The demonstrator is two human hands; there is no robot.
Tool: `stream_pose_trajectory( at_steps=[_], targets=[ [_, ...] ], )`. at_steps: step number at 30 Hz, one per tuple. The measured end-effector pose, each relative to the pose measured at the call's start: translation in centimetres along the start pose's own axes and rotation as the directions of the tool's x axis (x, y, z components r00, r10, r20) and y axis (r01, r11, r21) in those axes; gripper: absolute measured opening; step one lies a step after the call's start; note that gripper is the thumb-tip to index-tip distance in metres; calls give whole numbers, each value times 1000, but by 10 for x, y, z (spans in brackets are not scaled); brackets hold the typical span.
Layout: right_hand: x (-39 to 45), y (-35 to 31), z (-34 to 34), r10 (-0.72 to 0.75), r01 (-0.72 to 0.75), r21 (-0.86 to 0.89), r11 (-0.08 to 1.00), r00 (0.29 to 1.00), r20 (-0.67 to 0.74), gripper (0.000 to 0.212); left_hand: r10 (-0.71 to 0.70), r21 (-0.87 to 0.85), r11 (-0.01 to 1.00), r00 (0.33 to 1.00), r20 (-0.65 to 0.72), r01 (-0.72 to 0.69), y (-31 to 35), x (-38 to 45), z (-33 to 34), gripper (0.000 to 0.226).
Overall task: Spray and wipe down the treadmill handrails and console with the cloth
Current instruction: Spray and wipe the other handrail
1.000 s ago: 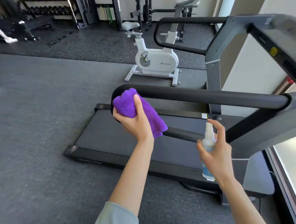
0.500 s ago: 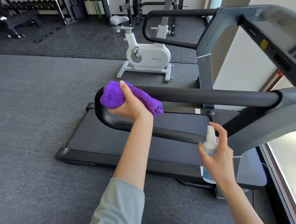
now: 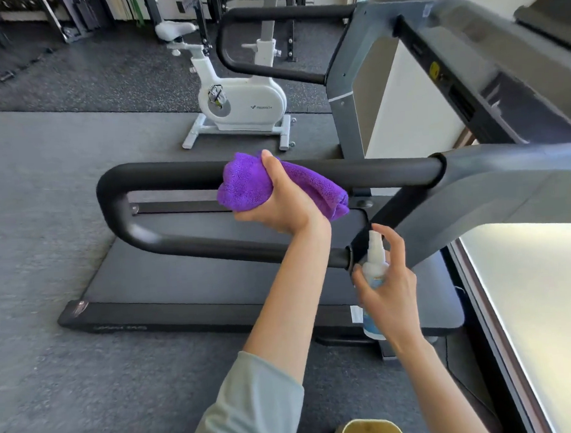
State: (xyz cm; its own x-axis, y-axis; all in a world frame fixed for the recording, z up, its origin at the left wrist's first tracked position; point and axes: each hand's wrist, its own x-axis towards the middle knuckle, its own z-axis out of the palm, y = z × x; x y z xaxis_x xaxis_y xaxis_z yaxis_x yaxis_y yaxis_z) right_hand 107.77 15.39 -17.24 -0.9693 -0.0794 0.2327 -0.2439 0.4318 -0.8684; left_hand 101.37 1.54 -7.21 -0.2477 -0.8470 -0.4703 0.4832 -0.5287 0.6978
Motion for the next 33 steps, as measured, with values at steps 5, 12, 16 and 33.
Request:
stream_pose_trajectory(
  at_steps=[5,12,16,33],
  targets=[
    [-6,12,-28,-2,1,-16,1000,997,-77,63,-10,6,1000,999,53,10,-28,-30,5,68],
    [-18,30,-67,29,-34,-32,999,986,-162,66,-35,-24,999,989,141,39,-59,-72,12,74],
    [-21,33,-75,26,-36,-47,998,980,-198,63,-71,13,997,975,210,70,-71,-96,11,78],
    [-16,-2,-32,-67,66,-13,998,992,-111,62,1,-72,997,998,69,4,26,9,-13,57]
  ],
)
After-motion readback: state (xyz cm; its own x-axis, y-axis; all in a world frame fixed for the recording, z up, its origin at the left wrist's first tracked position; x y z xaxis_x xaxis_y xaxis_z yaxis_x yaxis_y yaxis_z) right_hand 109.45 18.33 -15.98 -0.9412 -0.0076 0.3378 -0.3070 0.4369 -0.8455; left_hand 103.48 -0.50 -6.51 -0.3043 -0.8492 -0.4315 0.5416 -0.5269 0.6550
